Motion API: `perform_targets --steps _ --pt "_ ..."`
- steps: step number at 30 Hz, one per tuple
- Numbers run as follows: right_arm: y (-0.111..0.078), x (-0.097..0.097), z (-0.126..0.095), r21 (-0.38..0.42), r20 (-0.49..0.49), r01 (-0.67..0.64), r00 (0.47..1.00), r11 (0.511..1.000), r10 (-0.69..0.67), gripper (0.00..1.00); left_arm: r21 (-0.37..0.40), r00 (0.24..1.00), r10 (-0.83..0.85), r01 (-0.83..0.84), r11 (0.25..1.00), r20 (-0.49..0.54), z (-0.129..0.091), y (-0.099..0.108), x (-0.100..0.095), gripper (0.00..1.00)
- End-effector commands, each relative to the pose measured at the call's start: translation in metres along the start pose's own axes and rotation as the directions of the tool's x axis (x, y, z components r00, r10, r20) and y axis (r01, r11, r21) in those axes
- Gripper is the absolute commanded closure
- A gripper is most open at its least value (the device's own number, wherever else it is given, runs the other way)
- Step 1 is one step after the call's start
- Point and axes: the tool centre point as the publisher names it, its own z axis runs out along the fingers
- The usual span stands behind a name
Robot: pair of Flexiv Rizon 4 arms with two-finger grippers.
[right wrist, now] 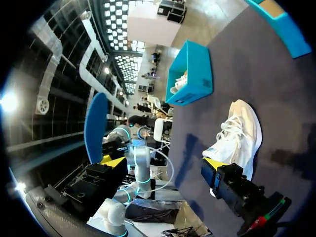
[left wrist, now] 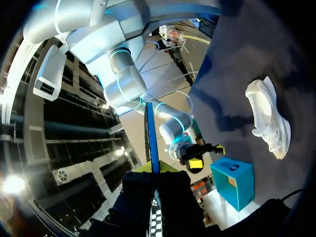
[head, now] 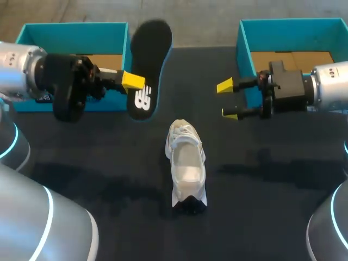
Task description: Take the shoe out of the shoebox, open the shoe tongue, remove and reinsert the insole, then place the shoe into the shoebox
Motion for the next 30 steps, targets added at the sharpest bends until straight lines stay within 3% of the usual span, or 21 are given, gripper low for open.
perform_targets --steps 1,15,21,30 --pt "0.008 0.004 0.006 0.004 -0.001 0.019 1.0 1.0 -0.019 0.0 -0.001 1.0 0.024 -0.024 1.0 -0.014 0.007 -0.007 0.013 1.0" --pt "0.026 0.011 0.012 -0.005 -0.029 0.012 0.999 1.0 -0.012 0.0 -0.02 0.999 0.012 -0.013 1.0 -0.041 0.005 -0.018 0.062 1.0" --pt "0.029 0.013 0.013 0.004 -0.034 0.002 0.999 1.0 -0.002 0.0 -0.061 0.999 0.04 -0.042 0.997 -0.032 0.008 -0.008 0.085 1.0" --pt "0.029 0.013 0.013 0.004 -0.034 0.002 0.999 1.0 -0.002 0.0 -0.061 0.999 0.04 -0.042 0.997 -0.032 0.008 -0.008 0.085 1.0"
